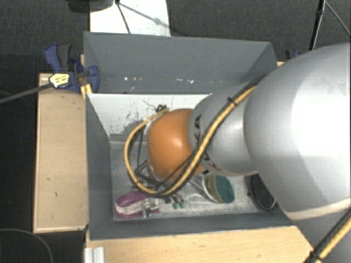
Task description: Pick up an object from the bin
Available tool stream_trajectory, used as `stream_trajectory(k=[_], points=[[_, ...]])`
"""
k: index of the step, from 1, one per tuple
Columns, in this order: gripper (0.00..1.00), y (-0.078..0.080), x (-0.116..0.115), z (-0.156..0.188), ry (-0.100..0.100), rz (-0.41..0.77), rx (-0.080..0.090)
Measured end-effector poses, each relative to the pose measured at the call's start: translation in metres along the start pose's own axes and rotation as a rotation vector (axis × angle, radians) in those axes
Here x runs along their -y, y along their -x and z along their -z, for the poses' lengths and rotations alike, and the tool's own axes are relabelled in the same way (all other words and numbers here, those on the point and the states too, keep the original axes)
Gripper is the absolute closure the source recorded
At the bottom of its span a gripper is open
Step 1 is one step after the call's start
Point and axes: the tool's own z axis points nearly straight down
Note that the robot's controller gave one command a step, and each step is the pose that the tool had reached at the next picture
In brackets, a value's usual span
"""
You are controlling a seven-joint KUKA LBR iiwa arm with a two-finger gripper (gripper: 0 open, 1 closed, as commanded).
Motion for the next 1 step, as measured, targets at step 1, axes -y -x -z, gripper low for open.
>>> stream_trajectory(k=[1], points=[[1.0, 0.0009, -0.0001, 0.0274, -0.002, -0.001, 0.008]])
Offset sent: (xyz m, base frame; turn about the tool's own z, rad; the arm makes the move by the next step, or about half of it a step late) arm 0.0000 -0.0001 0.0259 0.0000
